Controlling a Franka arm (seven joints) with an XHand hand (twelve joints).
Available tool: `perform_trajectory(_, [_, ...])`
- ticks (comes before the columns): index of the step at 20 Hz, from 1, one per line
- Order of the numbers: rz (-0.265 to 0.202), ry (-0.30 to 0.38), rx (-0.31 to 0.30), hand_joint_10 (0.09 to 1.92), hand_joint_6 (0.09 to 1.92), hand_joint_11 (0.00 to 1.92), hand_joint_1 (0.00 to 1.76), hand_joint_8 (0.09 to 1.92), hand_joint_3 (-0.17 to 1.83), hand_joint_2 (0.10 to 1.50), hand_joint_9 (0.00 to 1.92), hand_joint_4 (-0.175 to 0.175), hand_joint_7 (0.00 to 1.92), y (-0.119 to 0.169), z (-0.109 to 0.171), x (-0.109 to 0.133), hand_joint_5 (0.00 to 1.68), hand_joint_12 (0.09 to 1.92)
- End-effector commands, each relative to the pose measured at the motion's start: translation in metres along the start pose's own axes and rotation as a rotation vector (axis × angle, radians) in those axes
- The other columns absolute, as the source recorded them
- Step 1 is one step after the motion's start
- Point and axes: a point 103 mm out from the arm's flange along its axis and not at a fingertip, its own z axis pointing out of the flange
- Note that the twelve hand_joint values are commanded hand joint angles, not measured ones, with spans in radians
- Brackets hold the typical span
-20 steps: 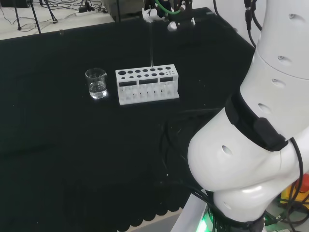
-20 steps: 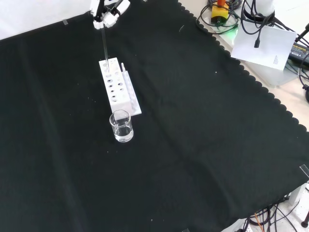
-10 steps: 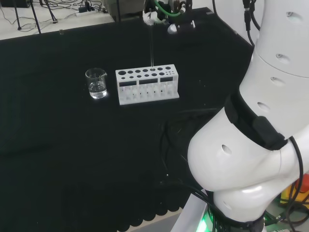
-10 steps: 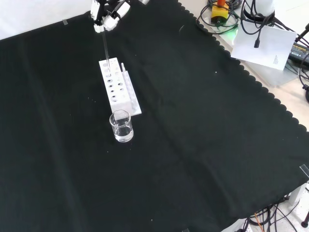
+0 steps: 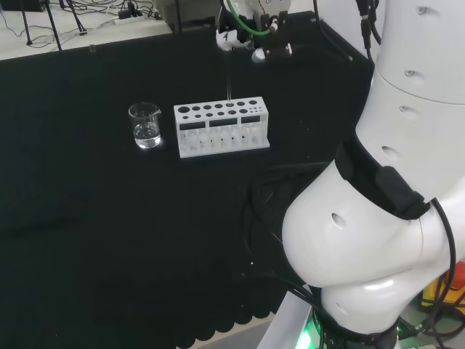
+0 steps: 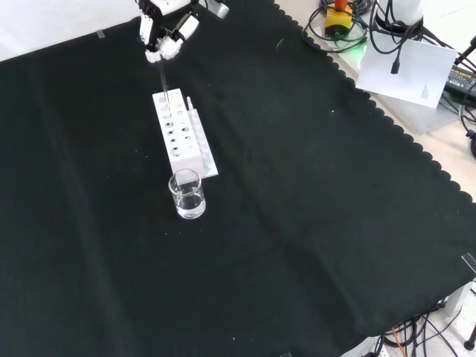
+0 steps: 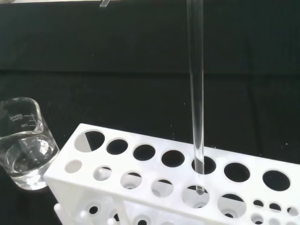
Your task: Put the glass rod back on the white test tube rack.
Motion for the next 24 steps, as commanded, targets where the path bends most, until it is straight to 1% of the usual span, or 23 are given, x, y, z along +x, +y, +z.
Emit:
perform_trajectory(1, [-0.003,0.009,-0.009,0.82,0.43,1.62,1.30,1.19,-0.17,1.15,1.60,-0.175,1.08,0.010,0.010,-0.007,1.16,0.59])
perform_trajectory(3, [-0.001,0.000,0.000,0.82,0.43,1.62,1.30,1.19,-0.17,1.15,1.60,-0.175,1.08,0.013,0.016,-0.011,1.16,0.59])
perform_trajectory(11, [0.009,0.009,0.014,0.82,0.43,1.62,1.30,1.19,-0.17,1.15,1.60,-0.175,1.08,0.017,0.033,-0.020,1.16,0.59])
perform_trajectory(21, [0.023,0.019,0.013,0.82,0.43,1.62,1.30,1.19,-0.17,1.15,1.60,-0.175,1.08,0.018,0.038,-0.028,1.16,0.59])
perform_trajectory(24, [0.021,0.036,0.019,0.82,0.43,1.62,1.30,1.19,-0.17,1.15,1.60,-0.175,1.08,0.019,0.039,-0.031,1.16,0.59])
